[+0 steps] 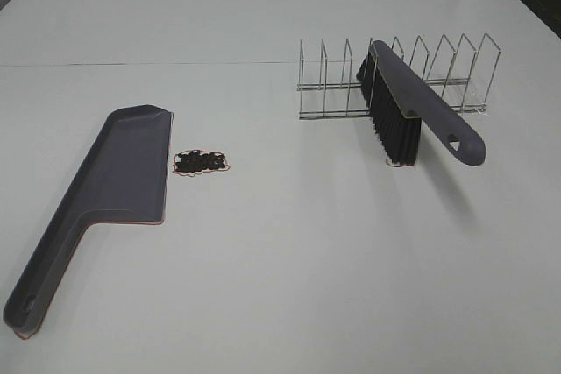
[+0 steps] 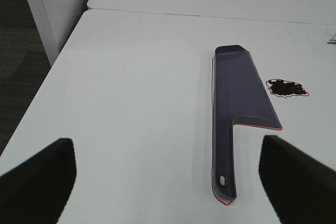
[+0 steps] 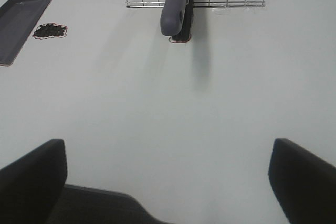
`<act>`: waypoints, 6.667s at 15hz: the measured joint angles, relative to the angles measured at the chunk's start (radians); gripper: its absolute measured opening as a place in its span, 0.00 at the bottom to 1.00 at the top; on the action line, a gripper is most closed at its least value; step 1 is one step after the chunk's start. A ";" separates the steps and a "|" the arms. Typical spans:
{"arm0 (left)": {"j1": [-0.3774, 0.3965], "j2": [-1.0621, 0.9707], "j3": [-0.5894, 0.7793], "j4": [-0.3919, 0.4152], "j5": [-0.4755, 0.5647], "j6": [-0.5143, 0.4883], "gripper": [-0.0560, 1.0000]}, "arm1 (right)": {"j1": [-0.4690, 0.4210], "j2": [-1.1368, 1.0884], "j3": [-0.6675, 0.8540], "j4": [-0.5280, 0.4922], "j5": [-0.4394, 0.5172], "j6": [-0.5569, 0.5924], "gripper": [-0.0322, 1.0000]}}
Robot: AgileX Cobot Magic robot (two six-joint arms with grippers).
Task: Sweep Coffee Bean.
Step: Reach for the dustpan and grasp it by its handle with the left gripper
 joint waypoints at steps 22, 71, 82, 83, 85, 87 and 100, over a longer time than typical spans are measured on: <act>0.000 0.000 0.000 0.000 0.000 0.000 0.87 | 0.000 0.000 0.000 0.011 0.000 0.000 0.98; 0.000 0.809 -0.314 0.012 -0.083 -0.029 0.87 | 0.000 0.000 0.000 0.011 0.000 -0.001 0.95; 0.000 1.316 -0.411 -0.131 -0.082 0.028 0.85 | 0.000 0.000 0.000 0.011 0.000 -0.001 0.95; 0.000 1.352 -0.411 -0.142 -0.082 0.028 0.85 | 0.000 0.000 0.000 0.011 0.000 -0.001 0.95; 0.000 1.416 -0.411 -0.147 -0.079 0.028 0.85 | 0.000 0.000 0.000 0.011 0.000 -0.001 0.95; 0.000 1.473 -0.411 -0.147 -0.072 0.028 0.85 | 0.000 0.000 0.000 0.011 0.000 -0.001 0.95; -0.178 1.579 -0.412 -0.168 -0.166 -0.131 0.85 | 0.000 0.000 0.000 0.011 0.000 -0.001 0.95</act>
